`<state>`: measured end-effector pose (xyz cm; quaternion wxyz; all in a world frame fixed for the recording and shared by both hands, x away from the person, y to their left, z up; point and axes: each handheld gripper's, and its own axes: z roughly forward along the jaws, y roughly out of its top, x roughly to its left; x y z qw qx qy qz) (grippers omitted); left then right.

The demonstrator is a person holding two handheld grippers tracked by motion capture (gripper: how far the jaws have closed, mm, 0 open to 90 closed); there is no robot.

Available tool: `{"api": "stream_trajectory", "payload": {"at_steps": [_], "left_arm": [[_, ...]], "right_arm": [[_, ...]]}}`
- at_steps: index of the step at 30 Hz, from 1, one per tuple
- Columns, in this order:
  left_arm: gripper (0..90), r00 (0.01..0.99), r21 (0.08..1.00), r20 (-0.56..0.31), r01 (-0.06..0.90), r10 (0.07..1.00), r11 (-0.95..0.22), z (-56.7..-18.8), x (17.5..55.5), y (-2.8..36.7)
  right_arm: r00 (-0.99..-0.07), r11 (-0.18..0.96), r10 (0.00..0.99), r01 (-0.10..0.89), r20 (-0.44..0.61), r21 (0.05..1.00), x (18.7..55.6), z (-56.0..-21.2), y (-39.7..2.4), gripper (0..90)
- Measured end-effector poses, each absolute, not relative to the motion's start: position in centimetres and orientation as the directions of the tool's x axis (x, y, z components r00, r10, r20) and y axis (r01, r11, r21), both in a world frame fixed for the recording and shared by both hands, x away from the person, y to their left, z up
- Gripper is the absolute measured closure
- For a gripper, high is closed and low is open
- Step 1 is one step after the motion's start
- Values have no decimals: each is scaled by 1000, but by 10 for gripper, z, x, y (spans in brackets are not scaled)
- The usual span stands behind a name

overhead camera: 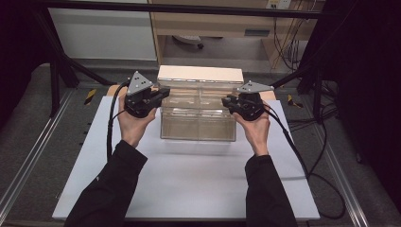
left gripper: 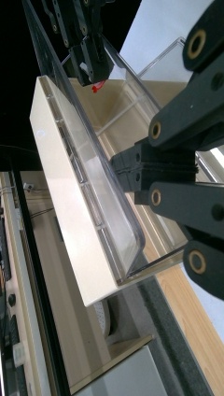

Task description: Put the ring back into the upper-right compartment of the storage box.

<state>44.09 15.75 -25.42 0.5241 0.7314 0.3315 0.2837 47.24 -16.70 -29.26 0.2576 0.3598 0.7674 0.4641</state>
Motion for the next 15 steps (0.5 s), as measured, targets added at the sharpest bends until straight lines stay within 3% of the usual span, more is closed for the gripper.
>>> {"api": "stream_trajectory", "payload": {"at_steps": [15], "left_arm": [[900,618,954,68,188,784,-232,-255,441,158]], "right_arm": [[-626,286,779,299,-39,911,454,-283,-176,584]]}}
